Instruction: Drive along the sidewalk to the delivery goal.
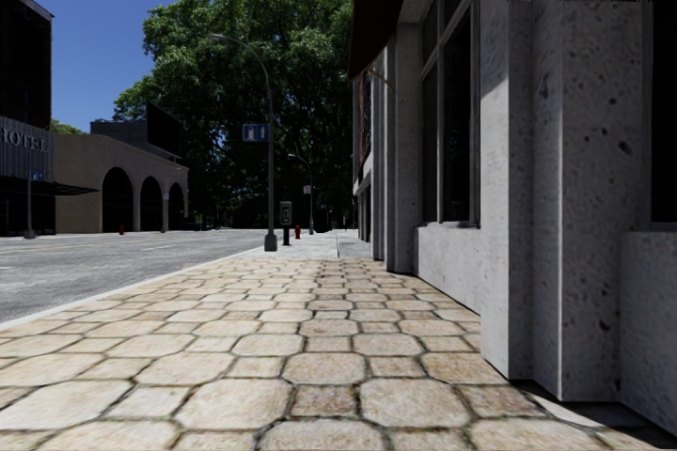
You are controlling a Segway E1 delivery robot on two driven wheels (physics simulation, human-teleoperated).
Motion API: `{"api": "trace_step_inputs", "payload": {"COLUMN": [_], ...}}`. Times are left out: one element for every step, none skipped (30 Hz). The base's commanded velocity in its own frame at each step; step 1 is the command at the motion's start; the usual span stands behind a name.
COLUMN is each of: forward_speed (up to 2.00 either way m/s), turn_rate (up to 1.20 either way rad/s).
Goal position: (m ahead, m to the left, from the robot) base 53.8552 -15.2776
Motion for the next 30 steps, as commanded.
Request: {"api": "trace_step_inputs", "payload": {"forward_speed": [2.00,2.00,2.00,2.00,2.00,2.00,2.00,2.00,2.00,2.00,2.00,2.00,2.00,2.00,2.00,2.00,2.00,2.00,2.00,2.00,2.00,2.00,2.00,2.00,2.00,2.00,2.00,2.00,2.00,2.00], "turn_rate": [0.00,0.00,0.00,0.00,0.00,0.00,0.00,0.00,0.00,0.00,0.00,0.00,0.00,0.00,0.00,0.00,0.00,0.00,0.00,0.00,0.00,0.00,0.00,0.00,0.00,0.00,0.00,0.00,0.00,0.00]}}
